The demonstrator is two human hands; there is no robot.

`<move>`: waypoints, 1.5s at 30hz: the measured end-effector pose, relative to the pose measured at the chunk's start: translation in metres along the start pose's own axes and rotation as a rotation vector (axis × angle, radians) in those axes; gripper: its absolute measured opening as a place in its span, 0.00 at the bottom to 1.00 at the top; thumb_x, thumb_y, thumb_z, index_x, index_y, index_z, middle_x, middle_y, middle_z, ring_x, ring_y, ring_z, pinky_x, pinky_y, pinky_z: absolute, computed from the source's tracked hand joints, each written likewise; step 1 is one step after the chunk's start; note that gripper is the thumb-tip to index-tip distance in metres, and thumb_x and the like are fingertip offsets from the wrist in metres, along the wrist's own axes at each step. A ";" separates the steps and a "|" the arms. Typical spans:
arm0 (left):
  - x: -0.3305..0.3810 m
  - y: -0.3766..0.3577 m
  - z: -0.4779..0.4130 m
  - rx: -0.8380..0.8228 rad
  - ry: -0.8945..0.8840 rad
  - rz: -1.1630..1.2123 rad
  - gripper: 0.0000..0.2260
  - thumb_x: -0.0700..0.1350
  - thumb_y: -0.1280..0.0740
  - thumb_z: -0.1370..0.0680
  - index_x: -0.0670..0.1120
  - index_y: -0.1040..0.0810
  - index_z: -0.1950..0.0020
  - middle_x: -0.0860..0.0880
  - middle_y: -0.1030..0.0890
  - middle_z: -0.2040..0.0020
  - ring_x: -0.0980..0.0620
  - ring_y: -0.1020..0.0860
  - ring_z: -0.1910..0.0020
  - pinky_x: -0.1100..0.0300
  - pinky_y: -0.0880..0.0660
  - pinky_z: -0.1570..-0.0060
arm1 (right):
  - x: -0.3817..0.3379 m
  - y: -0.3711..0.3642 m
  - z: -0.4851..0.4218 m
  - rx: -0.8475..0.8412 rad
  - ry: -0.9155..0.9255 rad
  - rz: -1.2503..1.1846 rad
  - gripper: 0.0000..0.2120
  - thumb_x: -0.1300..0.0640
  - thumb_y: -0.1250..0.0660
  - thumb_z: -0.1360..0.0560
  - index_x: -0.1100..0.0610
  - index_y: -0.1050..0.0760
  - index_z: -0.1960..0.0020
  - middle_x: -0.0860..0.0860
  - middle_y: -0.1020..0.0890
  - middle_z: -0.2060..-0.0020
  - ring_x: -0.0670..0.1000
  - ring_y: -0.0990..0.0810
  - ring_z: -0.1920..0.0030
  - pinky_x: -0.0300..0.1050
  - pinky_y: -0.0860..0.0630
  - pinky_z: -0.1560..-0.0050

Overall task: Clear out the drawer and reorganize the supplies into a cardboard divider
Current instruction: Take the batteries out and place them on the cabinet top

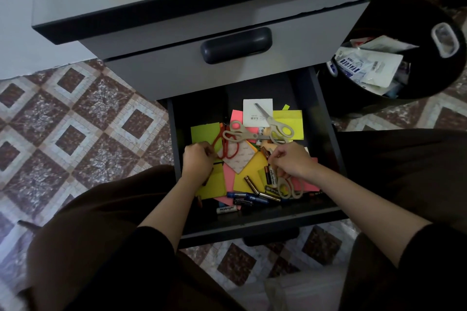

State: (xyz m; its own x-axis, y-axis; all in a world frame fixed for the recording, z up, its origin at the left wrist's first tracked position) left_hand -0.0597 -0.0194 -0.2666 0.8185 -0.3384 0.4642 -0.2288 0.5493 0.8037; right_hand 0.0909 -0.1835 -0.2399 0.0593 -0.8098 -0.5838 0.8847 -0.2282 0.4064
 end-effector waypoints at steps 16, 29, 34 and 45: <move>0.000 0.011 -0.004 -0.433 0.107 -0.363 0.07 0.43 0.37 0.23 0.41 0.25 0.59 0.45 0.21 0.57 0.49 0.24 0.58 0.62 0.27 0.64 | -0.002 0.003 -0.001 -0.014 -0.007 0.003 0.04 0.64 0.35 0.25 0.61 0.21 0.55 0.54 0.22 0.69 0.49 0.23 0.71 0.40 0.25 0.68; 0.003 -0.003 0.017 -0.389 0.125 -0.521 0.17 0.46 0.29 0.26 0.38 0.27 0.44 0.41 0.23 0.43 0.44 0.23 0.45 0.56 0.24 0.53 | 0.001 0.004 -0.006 0.013 0.022 0.058 0.11 0.65 0.33 0.26 0.54 0.24 0.66 0.48 0.24 0.68 0.45 0.27 0.66 0.41 0.26 0.62; -0.001 -0.009 0.026 -0.248 0.109 -0.254 0.21 0.39 0.26 0.30 0.37 0.31 0.42 0.38 0.26 0.43 0.40 0.24 0.46 0.53 0.26 0.53 | 0.002 0.007 -0.006 0.191 0.092 0.345 0.06 0.65 0.35 0.27 0.58 0.20 0.55 0.54 0.19 0.55 0.54 0.21 0.53 0.43 0.25 0.56; -0.007 -0.008 0.031 -0.229 0.011 -0.051 0.25 0.38 0.24 0.34 0.38 0.27 0.39 0.40 0.31 0.38 0.42 0.27 0.43 0.55 0.29 0.42 | -0.007 -0.028 -0.018 0.201 0.090 0.565 0.09 0.56 0.32 0.26 0.63 0.23 0.56 0.59 0.21 0.53 0.59 0.22 0.51 0.44 0.31 0.59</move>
State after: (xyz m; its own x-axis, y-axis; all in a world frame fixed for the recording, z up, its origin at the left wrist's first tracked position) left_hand -0.0805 -0.0454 -0.2649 0.8322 -0.3621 0.4199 -0.0623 0.6915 0.7197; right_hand 0.0736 -0.1619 -0.2599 0.5411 -0.7884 -0.2925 0.6009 0.1192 0.7904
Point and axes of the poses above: each hand's wrist, its own z-axis away from the middle knuckle, its own y-axis out of the back of the hand, x = y × z, the point moved 2 cm from there along -z, towards the middle knuckle
